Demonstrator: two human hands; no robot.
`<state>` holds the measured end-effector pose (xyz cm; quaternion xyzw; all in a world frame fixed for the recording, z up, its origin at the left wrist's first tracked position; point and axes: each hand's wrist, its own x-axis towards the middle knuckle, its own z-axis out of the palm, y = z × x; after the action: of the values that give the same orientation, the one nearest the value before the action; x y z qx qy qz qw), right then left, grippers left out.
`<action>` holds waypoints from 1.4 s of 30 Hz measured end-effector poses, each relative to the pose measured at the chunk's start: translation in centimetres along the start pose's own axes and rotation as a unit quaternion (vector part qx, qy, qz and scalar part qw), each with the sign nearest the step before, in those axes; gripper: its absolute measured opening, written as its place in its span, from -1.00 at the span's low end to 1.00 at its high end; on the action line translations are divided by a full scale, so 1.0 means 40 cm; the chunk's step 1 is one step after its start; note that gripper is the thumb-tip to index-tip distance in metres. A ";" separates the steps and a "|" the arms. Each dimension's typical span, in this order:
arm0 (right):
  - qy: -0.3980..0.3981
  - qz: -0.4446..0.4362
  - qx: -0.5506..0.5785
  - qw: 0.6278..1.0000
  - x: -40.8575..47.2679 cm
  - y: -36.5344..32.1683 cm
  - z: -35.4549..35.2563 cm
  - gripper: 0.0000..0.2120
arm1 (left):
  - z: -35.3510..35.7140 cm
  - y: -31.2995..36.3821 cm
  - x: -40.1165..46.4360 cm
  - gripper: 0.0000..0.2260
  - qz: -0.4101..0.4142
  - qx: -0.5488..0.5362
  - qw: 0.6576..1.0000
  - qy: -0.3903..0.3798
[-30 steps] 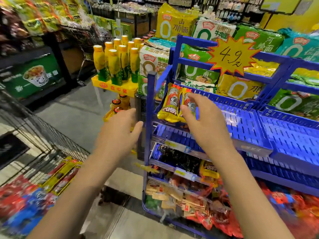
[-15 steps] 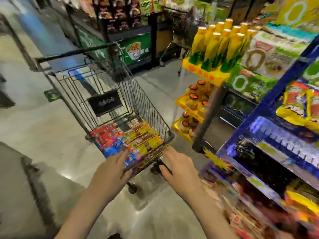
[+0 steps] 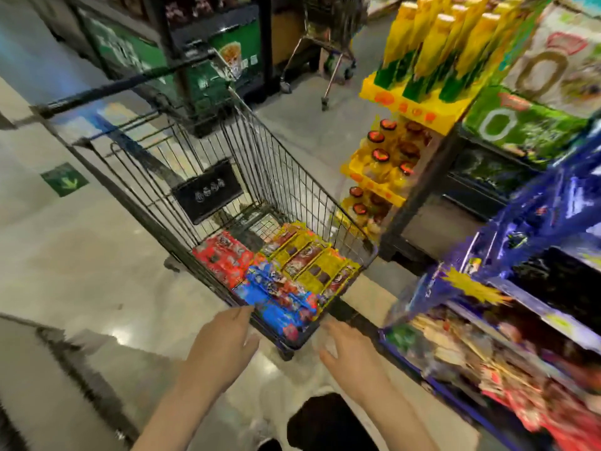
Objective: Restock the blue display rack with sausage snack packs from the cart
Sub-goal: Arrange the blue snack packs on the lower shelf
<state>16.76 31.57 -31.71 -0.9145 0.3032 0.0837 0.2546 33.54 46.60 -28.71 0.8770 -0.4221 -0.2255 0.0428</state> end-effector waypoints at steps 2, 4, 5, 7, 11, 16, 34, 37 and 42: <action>-0.003 0.026 0.012 1.000 0.044 -0.001 0.001 -0.63 | -0.015 -0.012 0.056 -0.50 0.016 -0.007 1.000 -0.006; 0.001 0.053 0.030 0.998 0.102 -0.001 0.002 -0.65 | -0.023 -0.025 0.119 -0.53 0.028 -0.003 1.000 -0.005; -0.006 0.064 0.029 0.998 0.135 0.000 0.003 -0.64 | -0.023 -0.034 0.151 -0.56 0.033 -0.004 0.999 -0.005; -0.031 0.081 0.025 0.996 0.200 0.003 0.006 -0.60 | -0.027 -0.051 0.209 -0.57 0.038 -0.010 0.999 -0.014; -0.083 0.128 0.040 0.988 0.329 0.008 0.016 -0.57 | -0.047 -0.093 0.321 -0.54 0.050 -0.002 0.998 -0.034; -0.100 0.204 0.059 0.972 0.439 0.026 0.031 -0.62 | -0.045 -0.142 0.493 -0.58 0.074 0.015 0.993 -0.090; -0.067 0.452 0.251 0.853 0.851 0.036 0.236 -0.47 | 0.144 -0.297 1.061 -0.67 0.093 -0.008 0.965 -0.245; -0.031 0.506 0.233 0.830 0.896 0.042 0.286 -0.59 | 0.194 -0.303 1.101 -0.60 0.060 -0.020 0.963 -0.262; -0.006 0.571 0.200 0.796 0.960 0.052 0.339 -0.71 | 0.263 -0.311 1.140 -0.47 0.036 -0.084 0.958 -0.273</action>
<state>46.33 17.48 -56.01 -0.5037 0.7787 0.1575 0.3393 62.68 21.12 -57.84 0.7597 -0.4284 -0.4891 0.0075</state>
